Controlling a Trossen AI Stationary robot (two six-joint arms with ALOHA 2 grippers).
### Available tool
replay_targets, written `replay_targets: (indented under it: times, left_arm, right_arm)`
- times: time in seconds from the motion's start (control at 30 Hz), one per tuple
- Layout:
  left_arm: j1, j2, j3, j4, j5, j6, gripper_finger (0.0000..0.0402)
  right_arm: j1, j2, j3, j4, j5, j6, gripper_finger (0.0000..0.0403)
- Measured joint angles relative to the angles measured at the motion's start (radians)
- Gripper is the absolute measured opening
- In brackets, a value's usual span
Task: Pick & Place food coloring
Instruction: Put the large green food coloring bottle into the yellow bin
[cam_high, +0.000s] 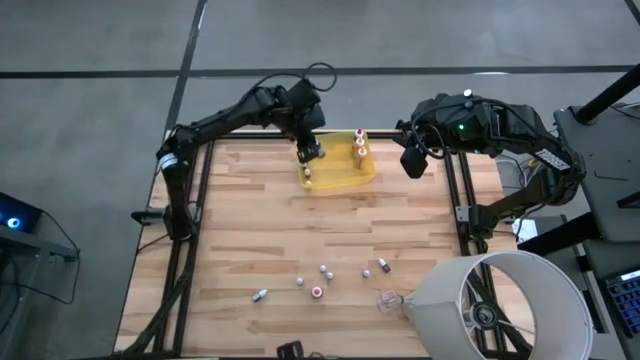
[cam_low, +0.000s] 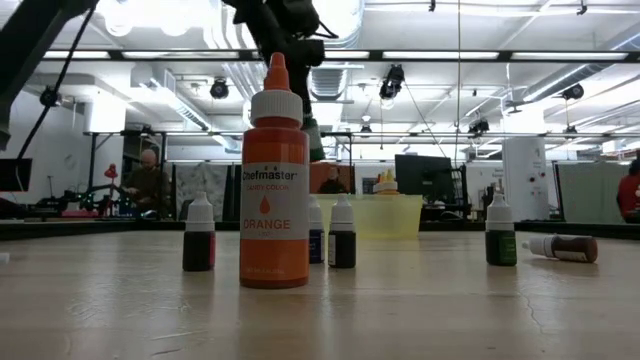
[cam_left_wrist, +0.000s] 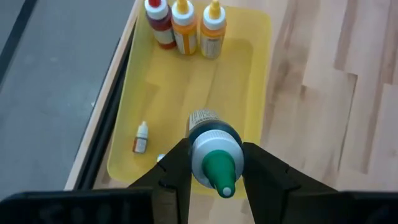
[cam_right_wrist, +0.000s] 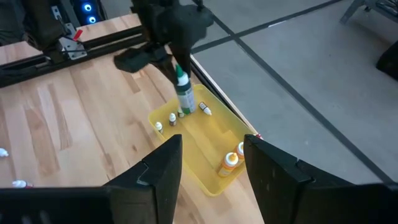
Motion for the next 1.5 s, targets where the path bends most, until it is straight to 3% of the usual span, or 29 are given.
replay_targets:
  times: [0.67,1.07,1.5]
  left_arm:
    - [0.074,0.333,0.336,-0.029,-0.001,0.038,0.0094]
    - [0.083,0.458,0.353,-0.045,-0.066,0.102,0.0094]
    - [0.099,0.476,0.352,-0.045,-0.094,0.126,0.0094]
  right_arm:
    - [0.0,0.0,0.0,0.0,0.001,0.022,0.0164]
    - [0.0,0.0,0.0,-0.001,0.003,0.054,0.0164]
    - [0.0,0.0,0.0,-0.001,0.003,0.053,0.0164]
